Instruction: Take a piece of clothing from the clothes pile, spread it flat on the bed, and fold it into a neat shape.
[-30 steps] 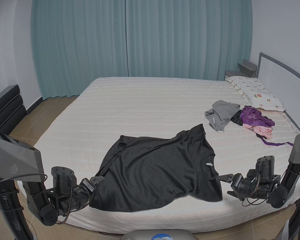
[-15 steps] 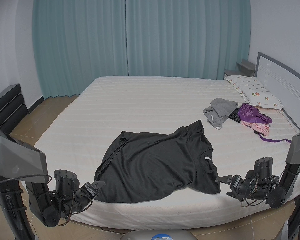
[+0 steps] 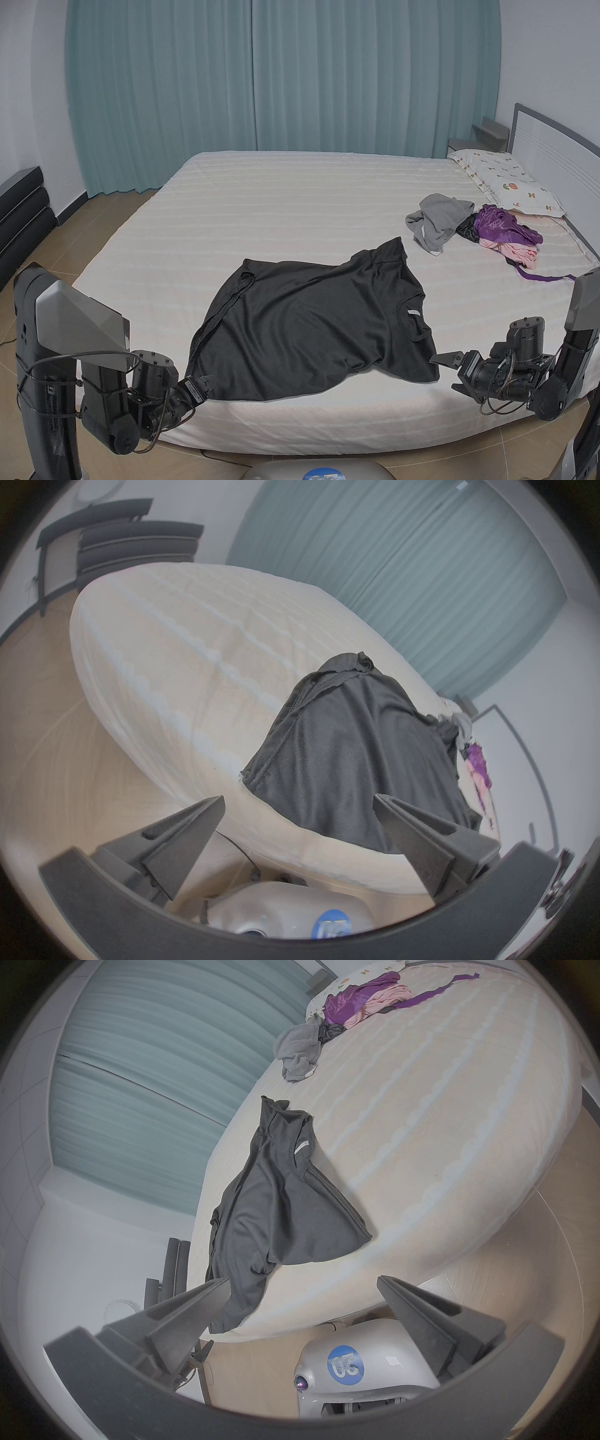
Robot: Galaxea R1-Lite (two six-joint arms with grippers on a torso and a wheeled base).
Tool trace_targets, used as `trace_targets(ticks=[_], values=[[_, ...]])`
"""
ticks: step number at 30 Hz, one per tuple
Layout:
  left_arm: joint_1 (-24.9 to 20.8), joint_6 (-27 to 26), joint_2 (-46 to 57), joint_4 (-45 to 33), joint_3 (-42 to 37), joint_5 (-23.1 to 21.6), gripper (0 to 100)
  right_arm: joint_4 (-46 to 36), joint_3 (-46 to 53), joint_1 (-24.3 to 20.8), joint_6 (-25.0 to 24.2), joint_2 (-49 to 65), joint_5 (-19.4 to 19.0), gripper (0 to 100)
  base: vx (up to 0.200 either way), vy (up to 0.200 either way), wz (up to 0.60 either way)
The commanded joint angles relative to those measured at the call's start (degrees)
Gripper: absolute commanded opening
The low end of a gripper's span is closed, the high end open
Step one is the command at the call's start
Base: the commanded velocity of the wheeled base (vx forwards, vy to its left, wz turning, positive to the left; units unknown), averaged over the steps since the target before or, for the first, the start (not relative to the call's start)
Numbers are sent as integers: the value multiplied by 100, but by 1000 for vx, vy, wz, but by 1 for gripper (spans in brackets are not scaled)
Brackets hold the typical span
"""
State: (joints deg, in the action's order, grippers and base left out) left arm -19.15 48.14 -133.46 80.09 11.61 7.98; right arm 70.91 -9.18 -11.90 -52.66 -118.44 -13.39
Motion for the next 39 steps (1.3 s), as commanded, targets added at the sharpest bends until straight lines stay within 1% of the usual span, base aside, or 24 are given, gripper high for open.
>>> trace_targets(ticks=[1, 6, 8, 9, 15, 19, 20, 23, 25, 26, 30, 33, 37, 39], values=[[52, -253, -435, 42, 254, 107, 100, 10, 13, -6, -7, -82, -15, 100, 0, 0, 0], [43, -296, -523, 24, 553, 186, 100, 10, 4, -6, -7, -109, -6, 100, 0, 0, 0], [69, -507, -628, -11, 755, 203, 100, 10, 21, 3, -7, -126, -6, 100, 0, 0, 0], [69, -507, -628, -11, 755, 203, 0, 10, 21, 3, -7, -126, -6, 100, 0, 0, 0], [140, -534, -637, 42, 712, 274, 0, 10, 21, -6, 28, -153, 3, 100, 0, 0, 0], [316, -507, -470, 42, 694, 274, 0, 10, -119, 91, 160, -241, 3, 100, 0, 0, 0], [395, -472, -330, 42, 668, 274, 0, -7, -225, 170, 230, -337, 11, 100, 0, 0, 0], [491, -323, -83, 42, 650, 265, 0, 2, -339, 197, 283, -619, 73, 100, 0, 0, 0], [579, -165, 75, 42, 659, 247, 0, 10, -550, 249, 503, -935, 205, 100, 0, 0, 0], [597, -138, 92, 42, 668, 239, 0, 2, -682, 320, 626, -996, 222, 100, 0, 0, 0], [606, -138, 92, 42, 659, 239, 0, -7, -1016, 355, 881, -1225, 249, 100, 0, 0, 0], [614, -129, 92, 42, 650, 230, 0, -16, -1279, 372, 1048, -1322, 240, 100, 0, 0, 0], [606, -77, 84, 42, 650, 230, 0, -51, -1543, 328, 1109, -1462, 231, 100, 0, 0, 0], [606, -68, 75, 42, 650, 221, 0, -104, -1640, 267, 1294, -1524, 126, 100, 0, 0, 0]])
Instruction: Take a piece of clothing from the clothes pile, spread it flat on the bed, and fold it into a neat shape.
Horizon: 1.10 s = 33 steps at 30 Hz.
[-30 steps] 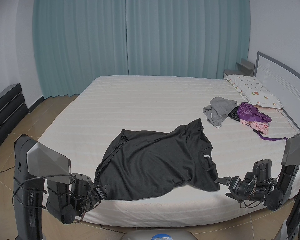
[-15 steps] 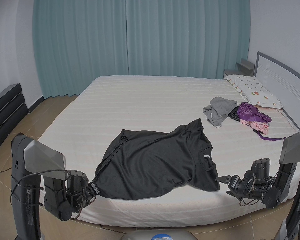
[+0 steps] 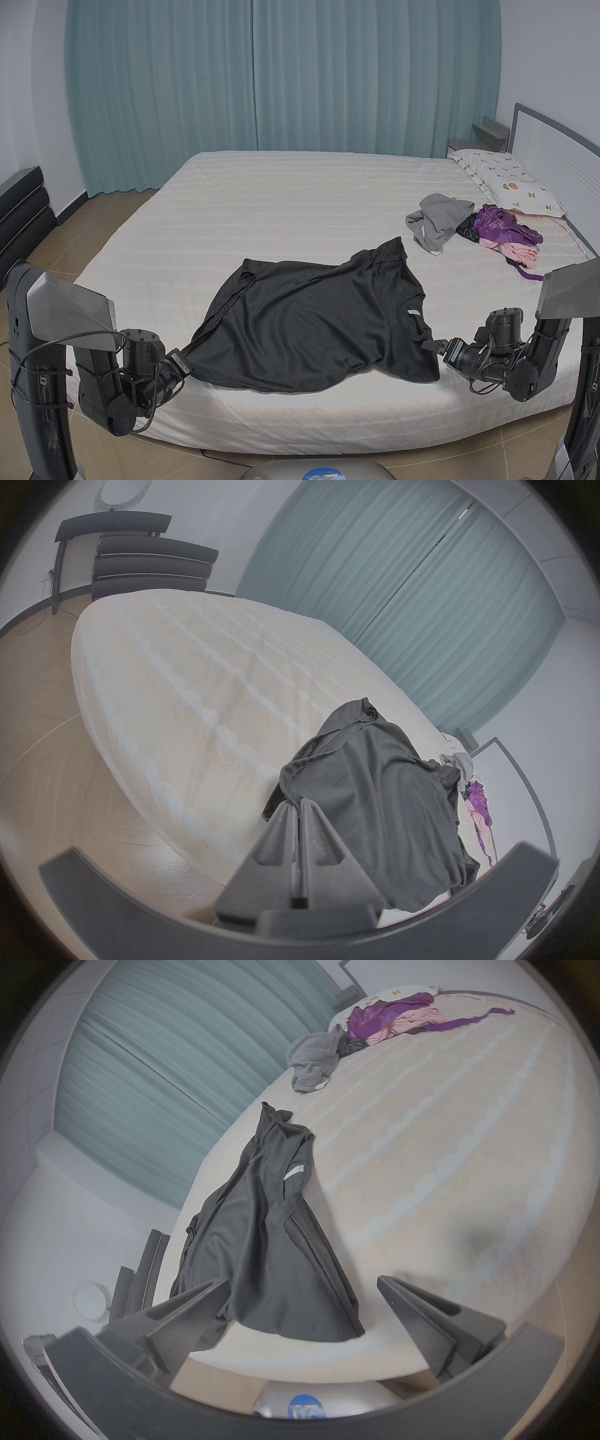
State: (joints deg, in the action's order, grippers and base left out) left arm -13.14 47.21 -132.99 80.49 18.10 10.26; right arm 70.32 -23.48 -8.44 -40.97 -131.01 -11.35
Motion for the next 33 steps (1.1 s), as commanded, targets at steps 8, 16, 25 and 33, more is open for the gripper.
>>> trace_targets(ticks=[8, 16, 25, 33], values=[[5, 25, 27, 1, -9, 2, 0, -572, -702, -202, 494, -285, -192, 0, 0, 0, 0], [13, 7, 45, 1, 0, 11, 0, -1204, -1431, -150, 626, -267, 247, 0, 0, 0, 0], [163, 16, 10, 327, 35, 46, 0, -1152, -2205, 97, 590, -311, 643, 0, 0, 0, 0], [189, 200, -184, 775, 88, 55, 0, -1292, -3180, 149, 608, -785, 827, 0, 0, 0, 0]])
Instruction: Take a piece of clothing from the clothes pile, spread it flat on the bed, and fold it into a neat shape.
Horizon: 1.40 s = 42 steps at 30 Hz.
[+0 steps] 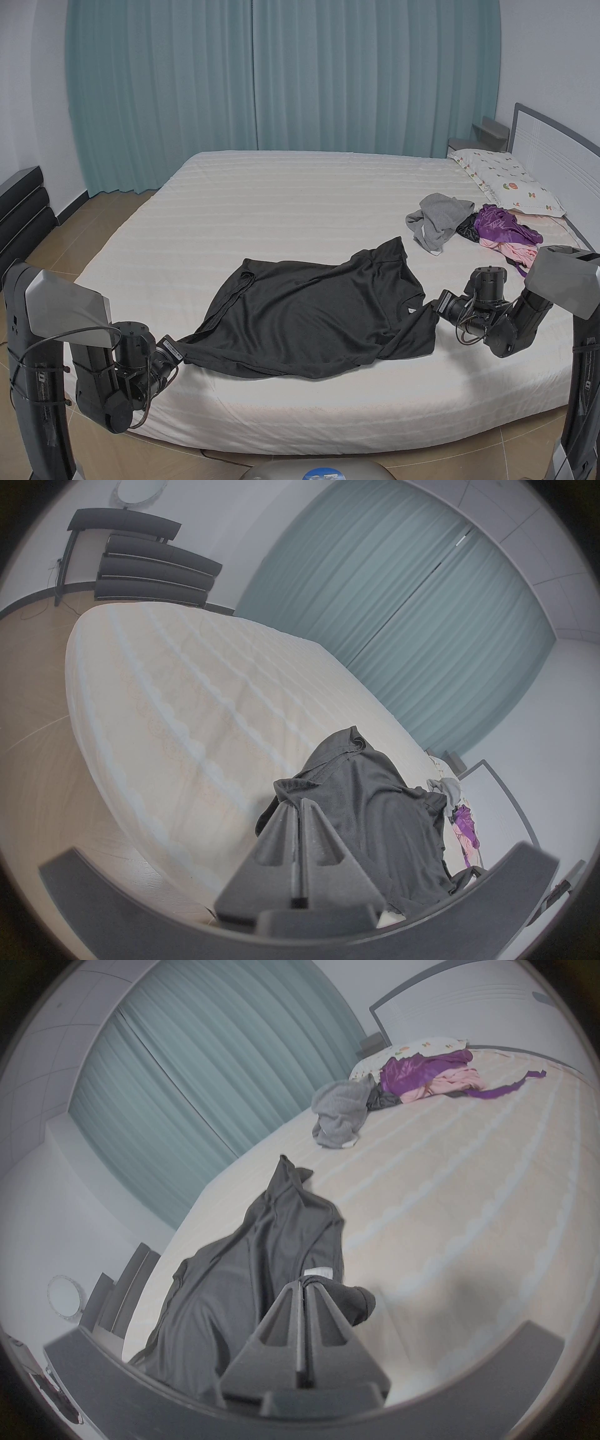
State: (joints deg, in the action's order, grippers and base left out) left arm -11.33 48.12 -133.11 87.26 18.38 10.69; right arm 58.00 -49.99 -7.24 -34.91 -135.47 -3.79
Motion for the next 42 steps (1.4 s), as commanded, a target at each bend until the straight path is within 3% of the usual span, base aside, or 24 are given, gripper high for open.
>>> trace_targets(ticks=[1, 7, 11, 12, 18, 21, 26, 29, 32, 35, 42], values=[[25, 181, -180, 177, 69, 3, 0, -166, -854, 12, -15, -489, 195, 0, 0, 0, 0], [25, 453, -268, 221, 86, -6, 0, -193, -1707, -67, -15, -1122, 713, 0, 0, 0, 0], [25, 462, -303, 221, 139, 3, 0, -202, -1847, -67, 20, -1341, 775, 0, 0, 0, 0], [25, 462, -312, 221, 139, 3, 0, -202, -1874, -58, 20, -1359, 775, 100, 0, 0, 0], [25, 462, -391, 221, 148, 3, 0, -43, -1751, 21, -68, -1289, 599, 100, 0, 0, 0], [25, 471, -400, 221, 157, 3, 0, 44, -1329, 83, -68, -840, 239, 100, 0, 0, 0], [25, 479, -356, 221, 139, 3, 0, 36, -801, 135, -15, -357, -8, 100, 0, 0, 0], [25, 541, -382, 221, 139, 3, 0, 9, -28, 188, 55, -5, -570, 100, 0, 0, 0], [25, 550, -400, 221, 113, -6, 0, -35, 666, 197, 661, 21, -1115, 100, 0, 0, 0], [16, 576, -418, 221, 25, -6, 0, -26, 886, 232, 1136, -120, -1238, 100, 0, 0, 0], [16, 673, -418, 221, 7, -14, 0, -254, 754, -23, 1171, -278, -1212, 100, 0, 0, 0]])
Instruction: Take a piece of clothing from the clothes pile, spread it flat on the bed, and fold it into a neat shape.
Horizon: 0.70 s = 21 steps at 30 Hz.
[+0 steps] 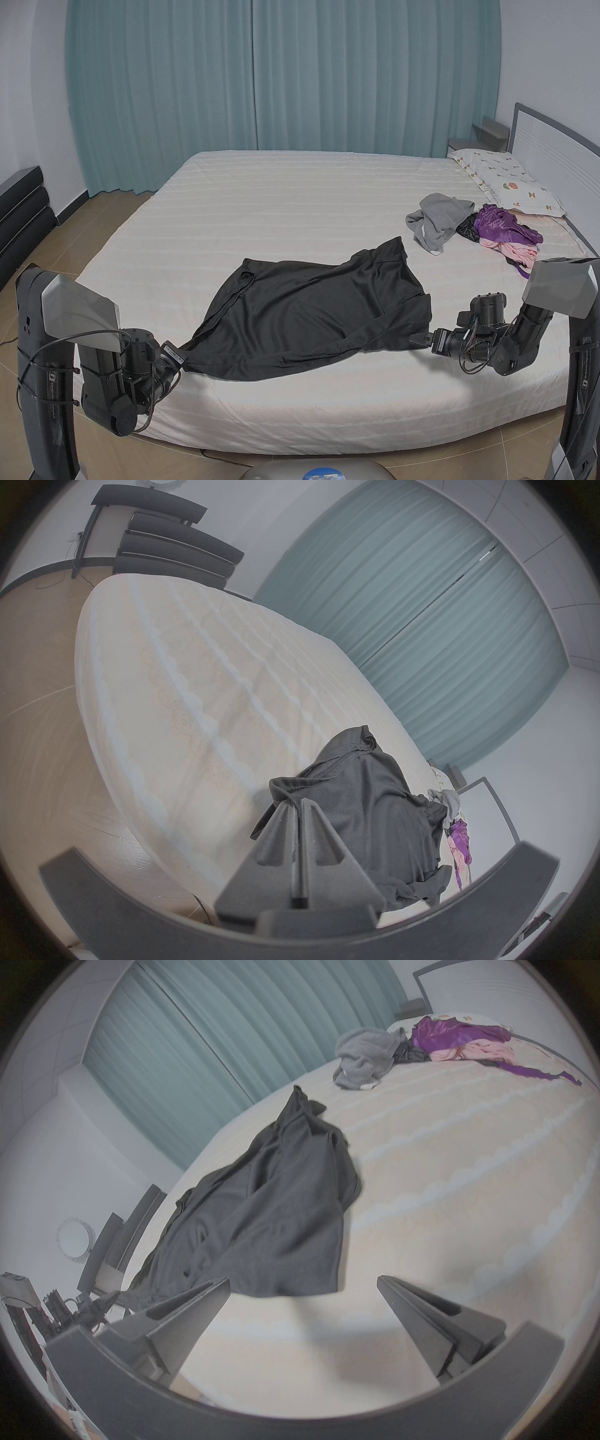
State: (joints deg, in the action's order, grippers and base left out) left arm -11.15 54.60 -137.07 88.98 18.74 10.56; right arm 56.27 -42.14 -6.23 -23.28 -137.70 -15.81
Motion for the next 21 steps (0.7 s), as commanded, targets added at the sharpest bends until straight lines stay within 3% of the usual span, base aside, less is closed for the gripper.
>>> trace_targets(ticks=[1, 11, 12, 21], values=[[-1, 24, -21, 49, -37, -1, 0, -204, -207, -168, 17, -99, 17, 100, 0, 0, 0], [-1, 24, -21, 49, -37, -1, 0, -521, -787, -335, 43, -362, 52, 100, 0, 0, 0], [-1, 24, -21, 49, -37, -1, 0, -521, -804, -326, 43, -371, 87, 0, 0, 0, 0], [-18, 24, 31, 49, -160, -1, 0, -336, -259, -150, 316, -81, 78, 0, 0, 0, 0]])
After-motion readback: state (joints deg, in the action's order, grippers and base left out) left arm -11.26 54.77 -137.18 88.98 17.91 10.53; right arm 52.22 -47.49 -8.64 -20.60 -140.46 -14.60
